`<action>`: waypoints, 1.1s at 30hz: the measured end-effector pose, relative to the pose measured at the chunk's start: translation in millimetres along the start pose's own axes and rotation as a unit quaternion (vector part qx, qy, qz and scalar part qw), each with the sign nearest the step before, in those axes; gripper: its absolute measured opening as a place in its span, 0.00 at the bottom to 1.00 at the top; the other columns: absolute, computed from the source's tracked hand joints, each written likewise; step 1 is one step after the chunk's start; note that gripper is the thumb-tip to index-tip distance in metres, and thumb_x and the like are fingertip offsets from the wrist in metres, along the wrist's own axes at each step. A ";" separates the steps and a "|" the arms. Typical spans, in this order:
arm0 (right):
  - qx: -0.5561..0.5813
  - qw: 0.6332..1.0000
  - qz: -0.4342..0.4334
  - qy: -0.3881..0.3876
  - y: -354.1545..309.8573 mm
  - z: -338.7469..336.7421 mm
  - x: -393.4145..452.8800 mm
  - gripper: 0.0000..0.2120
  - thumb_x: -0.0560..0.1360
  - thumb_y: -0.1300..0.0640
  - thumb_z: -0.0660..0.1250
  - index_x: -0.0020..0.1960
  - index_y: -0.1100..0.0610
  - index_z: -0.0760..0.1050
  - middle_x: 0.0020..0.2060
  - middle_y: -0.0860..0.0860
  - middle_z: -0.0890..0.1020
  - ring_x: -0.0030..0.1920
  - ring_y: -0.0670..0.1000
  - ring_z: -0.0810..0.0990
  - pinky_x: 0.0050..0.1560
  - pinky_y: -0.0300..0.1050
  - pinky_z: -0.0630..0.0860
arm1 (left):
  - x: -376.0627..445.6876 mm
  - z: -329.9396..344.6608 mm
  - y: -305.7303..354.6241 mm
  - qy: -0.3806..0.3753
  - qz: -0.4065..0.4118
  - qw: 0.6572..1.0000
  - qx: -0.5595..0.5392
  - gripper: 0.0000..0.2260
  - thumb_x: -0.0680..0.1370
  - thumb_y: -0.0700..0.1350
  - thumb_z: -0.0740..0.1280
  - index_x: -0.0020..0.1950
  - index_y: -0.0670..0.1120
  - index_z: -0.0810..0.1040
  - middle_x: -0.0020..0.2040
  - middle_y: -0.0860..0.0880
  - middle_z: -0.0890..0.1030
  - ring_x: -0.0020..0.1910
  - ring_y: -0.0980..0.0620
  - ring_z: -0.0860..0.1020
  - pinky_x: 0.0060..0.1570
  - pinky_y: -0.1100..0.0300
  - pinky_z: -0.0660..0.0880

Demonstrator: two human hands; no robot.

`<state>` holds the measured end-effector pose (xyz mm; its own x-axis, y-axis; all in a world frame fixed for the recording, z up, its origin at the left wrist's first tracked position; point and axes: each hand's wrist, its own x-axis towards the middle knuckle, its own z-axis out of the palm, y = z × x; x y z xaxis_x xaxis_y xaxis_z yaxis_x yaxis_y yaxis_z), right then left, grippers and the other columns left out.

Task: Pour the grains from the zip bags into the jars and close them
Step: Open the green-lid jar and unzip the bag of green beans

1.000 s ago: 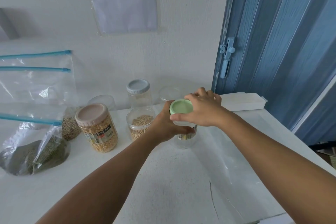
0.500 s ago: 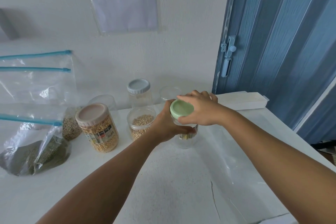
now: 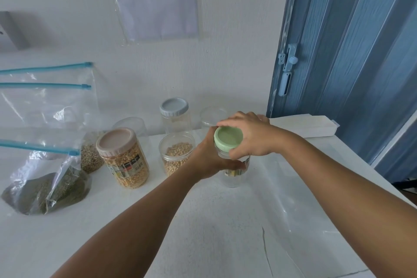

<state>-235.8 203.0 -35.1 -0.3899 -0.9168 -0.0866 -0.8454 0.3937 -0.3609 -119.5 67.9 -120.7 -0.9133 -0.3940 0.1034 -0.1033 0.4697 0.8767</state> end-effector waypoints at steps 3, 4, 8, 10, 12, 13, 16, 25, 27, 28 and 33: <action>0.001 0.999 -0.034 -0.026 4.4 -7.1 -0.8 0.45 0.60 0.38 0.70 0.77 0.33 0.64 0.68 0.39 0.68 0.66 0.48 0.64 0.69 0.51 0.61 | -0.6 0.9 1.5 -0.008 -0.002 1.000 -0.003 0.50 0.59 0.52 0.87 0.75 0.59 0.64 0.64 0.59 0.79 0.63 0.58 0.78 0.65 0.47 0.77; 0.005 0.999 -0.040 -0.034 6.0 -9.6 -0.1 0.45 0.61 0.39 0.71 0.77 0.34 0.64 0.68 0.39 0.68 0.65 0.47 0.64 0.66 0.49 0.62 | -0.6 1.2 2.0 -0.011 -0.002 1.000 -0.003 0.50 0.59 0.52 0.87 0.75 0.59 0.64 0.64 0.59 0.79 0.64 0.58 0.78 0.66 0.47 0.77; 0.013 0.997 -0.051 -0.049 11.1 -10.8 2.3 0.44 0.65 0.42 0.75 0.78 0.34 0.62 0.71 0.39 0.66 0.70 0.49 0.64 0.71 0.51 0.62 | -0.9 1.9 1.5 -0.014 -0.008 1.000 -0.004 0.50 0.59 0.51 0.88 0.75 0.60 0.64 0.64 0.58 0.79 0.65 0.57 0.78 0.67 0.47 0.77; -0.018 0.998 -0.035 -0.046 13.1 -7.8 2.8 0.46 0.69 0.34 0.74 0.81 0.36 0.57 0.77 0.42 0.62 0.76 0.52 0.60 0.78 0.56 0.56 | -1.9 2.9 1.8 -0.013 -0.014 1.000 -0.002 0.49 0.60 0.52 0.87 0.75 0.58 0.64 0.64 0.59 0.79 0.64 0.57 0.78 0.66 0.47 0.77; -0.044 0.999 0.003 -0.010 13.3 -4.7 2.3 0.49 0.67 0.22 0.68 0.82 0.39 0.56 0.78 0.47 0.60 0.79 0.55 0.57 0.79 0.60 0.52 | -2.5 3.9 2.7 -0.006 -0.018 1.000 0.010 0.49 0.59 0.55 0.87 0.74 0.58 0.64 0.63 0.60 0.78 0.64 0.58 0.78 0.64 0.48 0.78; -0.060 0.998 0.019 0.016 12.4 -3.3 1.4 0.51 0.65 0.18 0.64 0.81 0.41 0.59 0.76 0.48 0.62 0.78 0.56 0.58 0.79 0.59 0.52 | -2.5 4.3 3.3 -0.003 -0.019 1.000 0.015 0.49 0.59 0.56 0.86 0.74 0.58 0.65 0.63 0.60 0.78 0.63 0.58 0.78 0.64 0.48 0.79; -0.089 0.994 0.019 0.061 9.2 1.1 1.3 0.47 0.66 0.18 0.63 0.76 0.44 0.67 0.68 0.47 0.70 0.71 0.54 0.65 0.72 0.57 0.57 | -2.2 5.3 4.5 0.004 -0.019 1.000 0.022 0.47 0.60 0.54 0.87 0.72 0.57 0.66 0.61 0.61 0.78 0.61 0.60 0.78 0.62 0.49 0.80; -0.041 0.996 -0.075 0.004 6.2 -12.8 1.3 0.41 0.67 0.40 0.78 0.77 0.39 0.66 0.65 0.44 0.69 0.66 0.49 0.65 0.70 0.52 0.61 | -11.7 5.4 9.1 -0.006 -0.016 1.000 0.005 0.48 0.61 0.51 0.88 0.75 0.55 0.66 0.64 0.55 0.80 0.65 0.54 0.79 0.65 0.45 0.78; 0.041 0.995 -0.087 0.000 5.6 -20.5 -3.1 0.40 0.67 0.45 0.80 0.75 0.38 0.68 0.64 0.42 0.69 0.65 0.48 0.67 0.66 0.50 0.68 | -14.8 3.8 6.7 -0.005 -0.018 1.000 0.000 0.47 0.61 0.49 0.88 0.75 0.55 0.66 0.65 0.54 0.80 0.65 0.52 0.79 0.64 0.44 0.79; 0.096 0.991 -0.092 0.012 4.4 -24.7 -4.9 0.39 0.67 0.47 0.82 0.74 0.39 0.69 0.64 0.41 0.69 0.65 0.47 0.68 0.64 0.47 0.71 | -16.8 2.2 5.5 -0.001 -0.026 1.000 -0.003 0.48 0.61 0.49 0.88 0.75 0.56 0.66 0.65 0.54 0.80 0.65 0.52 0.79 0.63 0.44 0.79; 0.262 0.954 -0.061 0.129 1.3 -8.0 -13.1 0.37 0.70 0.54 0.81 0.73 0.46 0.66 0.66 0.45 0.72 0.66 0.42 0.73 0.65 0.44 0.75 | -31.1 -2.6 10.0 -0.005 -0.048 0.998 0.029 0.47 0.62 0.52 0.86 0.74 0.57 0.64 0.61 0.60 0.76 0.62 0.59 0.76 0.59 0.58 0.77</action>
<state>-234.7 216.1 -26.9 -0.4342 -0.8799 0.1930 -0.6182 0.1352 -0.7743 -91.1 82.8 -113.9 -0.9021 -0.4312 0.0142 -0.2139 0.4757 0.8532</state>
